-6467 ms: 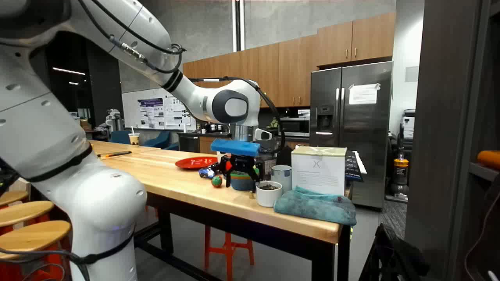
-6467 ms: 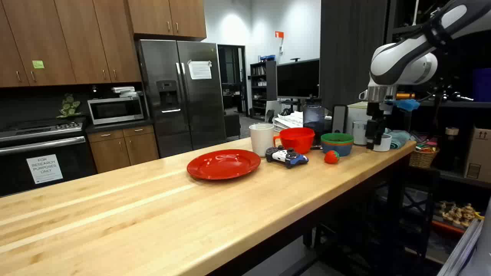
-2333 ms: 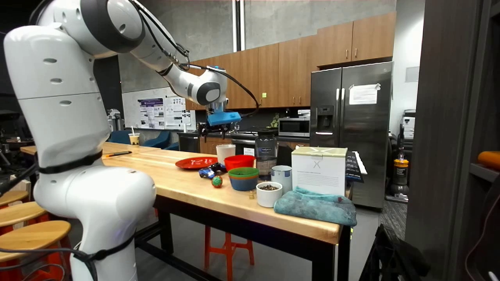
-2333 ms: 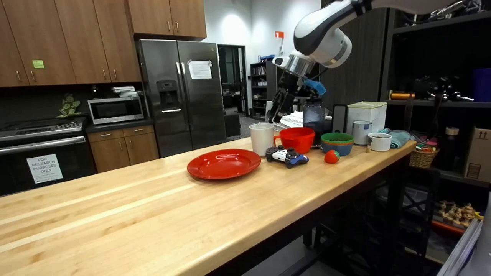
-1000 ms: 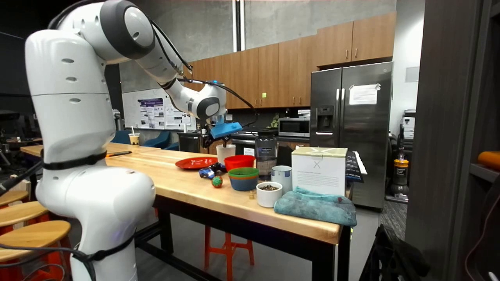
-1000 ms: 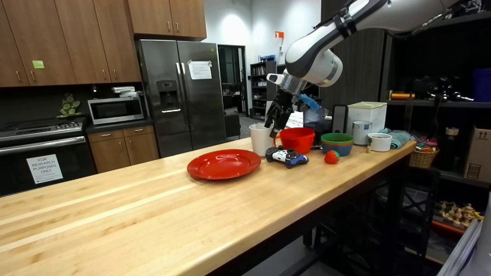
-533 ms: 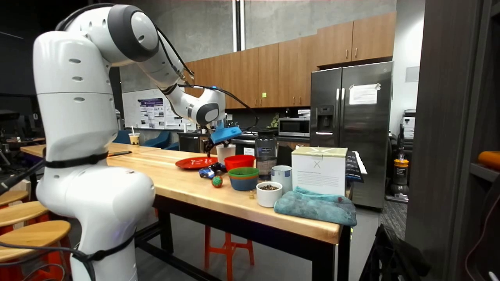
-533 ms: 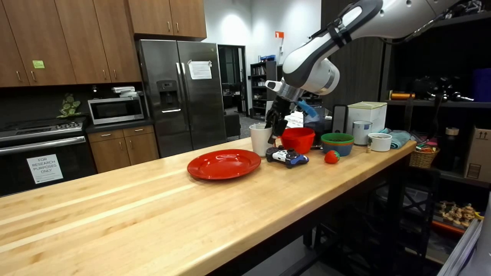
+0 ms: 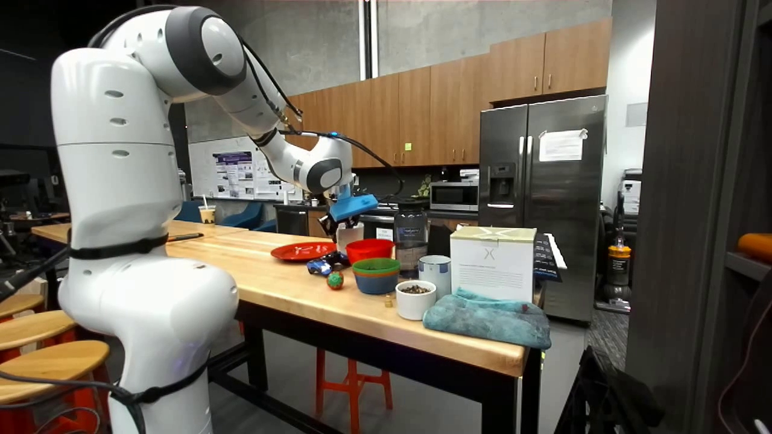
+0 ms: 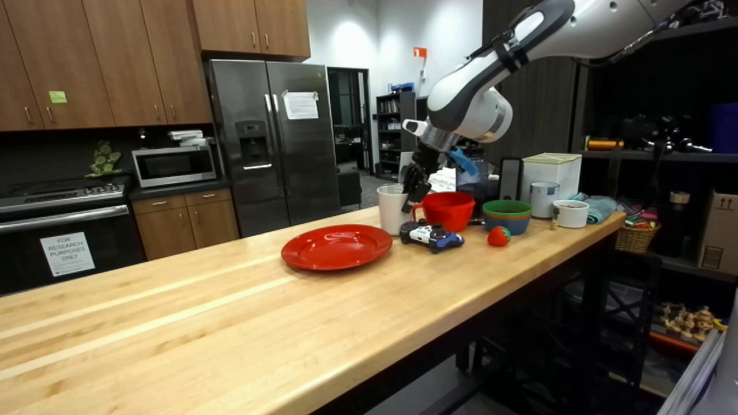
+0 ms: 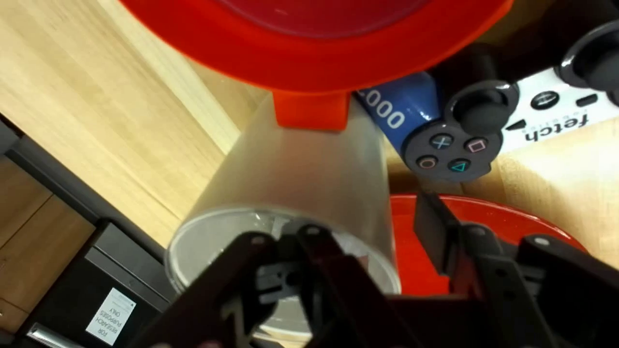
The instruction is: Put the white container on the plate
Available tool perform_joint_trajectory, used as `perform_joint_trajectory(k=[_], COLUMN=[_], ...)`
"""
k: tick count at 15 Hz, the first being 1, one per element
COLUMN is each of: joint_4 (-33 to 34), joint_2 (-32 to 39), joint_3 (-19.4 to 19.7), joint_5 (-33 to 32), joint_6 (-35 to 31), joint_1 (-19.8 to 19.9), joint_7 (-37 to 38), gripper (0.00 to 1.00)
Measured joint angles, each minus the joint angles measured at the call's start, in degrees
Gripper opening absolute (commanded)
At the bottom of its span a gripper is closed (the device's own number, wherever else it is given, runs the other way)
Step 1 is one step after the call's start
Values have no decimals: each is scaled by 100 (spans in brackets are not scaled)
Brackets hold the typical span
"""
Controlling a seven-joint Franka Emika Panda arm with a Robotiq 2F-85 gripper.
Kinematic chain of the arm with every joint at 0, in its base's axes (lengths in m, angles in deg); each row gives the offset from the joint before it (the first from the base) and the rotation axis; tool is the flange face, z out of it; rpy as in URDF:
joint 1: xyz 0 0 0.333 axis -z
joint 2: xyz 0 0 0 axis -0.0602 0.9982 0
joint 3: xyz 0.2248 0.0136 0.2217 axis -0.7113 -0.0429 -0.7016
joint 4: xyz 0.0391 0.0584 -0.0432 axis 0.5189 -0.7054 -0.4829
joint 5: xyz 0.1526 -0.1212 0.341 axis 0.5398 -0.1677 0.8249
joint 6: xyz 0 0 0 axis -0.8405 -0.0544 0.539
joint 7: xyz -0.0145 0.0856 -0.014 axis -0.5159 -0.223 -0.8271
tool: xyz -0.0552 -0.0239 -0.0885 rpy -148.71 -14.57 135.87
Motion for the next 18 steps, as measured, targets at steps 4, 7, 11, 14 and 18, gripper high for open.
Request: perform_joint_trajectory(k=[4, 7, 11, 14, 18], joint_4=[0, -1, 31, 196, 608], joint_2=[0, 0, -20, -109, -287], joint_3=[-4, -4, -3, 8, 32], joint_5=[-15, -53, -343, -616, -693], joint_6=[-38, -42, 22, 214, 586], joint_1=[34, 67, 167, 264, 300], joint_7=[32, 84, 208, 259, 254], gripper=[0, 2, 2, 2, 2])
